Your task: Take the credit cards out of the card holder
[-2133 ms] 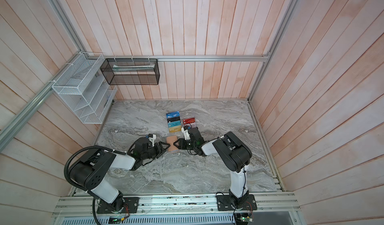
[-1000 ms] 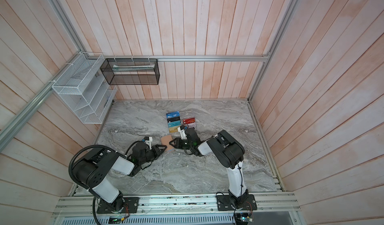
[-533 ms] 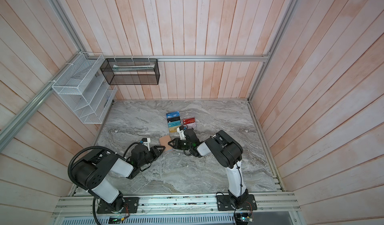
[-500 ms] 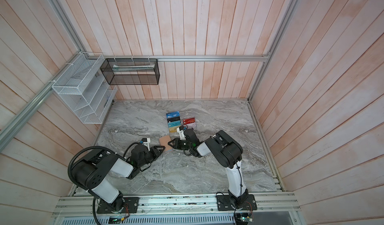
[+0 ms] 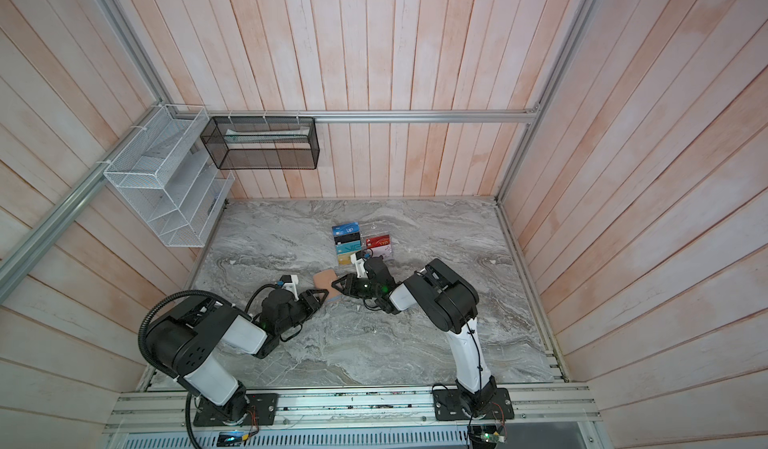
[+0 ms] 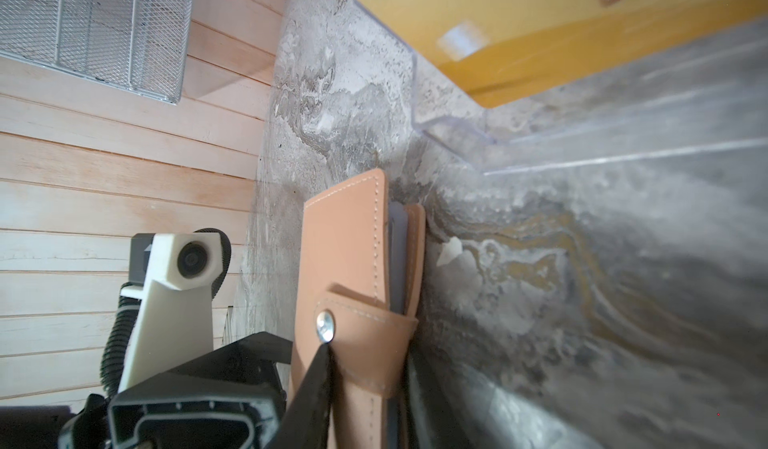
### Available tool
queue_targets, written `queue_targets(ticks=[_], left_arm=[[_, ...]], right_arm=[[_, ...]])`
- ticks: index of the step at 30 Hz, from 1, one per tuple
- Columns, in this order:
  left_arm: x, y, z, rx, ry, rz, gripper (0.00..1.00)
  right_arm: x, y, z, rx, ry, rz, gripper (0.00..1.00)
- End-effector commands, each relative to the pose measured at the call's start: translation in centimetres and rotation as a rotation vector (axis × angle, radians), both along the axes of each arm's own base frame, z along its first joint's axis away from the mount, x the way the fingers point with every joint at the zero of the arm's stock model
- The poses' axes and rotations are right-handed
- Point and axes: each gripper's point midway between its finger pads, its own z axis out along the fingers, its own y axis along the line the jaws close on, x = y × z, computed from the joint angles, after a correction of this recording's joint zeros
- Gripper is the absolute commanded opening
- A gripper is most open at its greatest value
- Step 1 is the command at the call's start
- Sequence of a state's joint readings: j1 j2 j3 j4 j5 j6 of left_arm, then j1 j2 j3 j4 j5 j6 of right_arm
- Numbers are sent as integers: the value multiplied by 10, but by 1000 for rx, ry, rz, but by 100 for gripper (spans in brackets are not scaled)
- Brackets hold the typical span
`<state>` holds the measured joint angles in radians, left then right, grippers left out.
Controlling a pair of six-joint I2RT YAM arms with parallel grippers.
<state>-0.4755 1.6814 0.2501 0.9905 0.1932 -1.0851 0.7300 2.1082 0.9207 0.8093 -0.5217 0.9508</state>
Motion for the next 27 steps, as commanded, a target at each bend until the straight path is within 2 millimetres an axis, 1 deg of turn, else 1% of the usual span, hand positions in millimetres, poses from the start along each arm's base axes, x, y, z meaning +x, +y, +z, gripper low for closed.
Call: queue_targets(ticks=[1, 7, 15, 20, 23, 27], left_arm=[[2, -7, 4, -9, -32, -18, 47], [4, -7, 8, -10, -52, -7, 45], [9, -8, 18, -20, -88, -3, 44], [10, -9, 23, -22, -106, -4, 44], [10, -8, 26, -18, -115, -2, 42], [9, -6, 28, -16, -126, 7, 43]], right_arm=[[-48, 15, -28, -41, 118, 135, 27], [-50, 19, -28, -33, 126, 153, 27], [-55, 25, -25, -27, 131, 186, 27], [-59, 30, -24, -20, 135, 204, 27], [-60, 32, -22, -14, 136, 215, 27], [-62, 34, -21, -6, 139, 225, 27]])
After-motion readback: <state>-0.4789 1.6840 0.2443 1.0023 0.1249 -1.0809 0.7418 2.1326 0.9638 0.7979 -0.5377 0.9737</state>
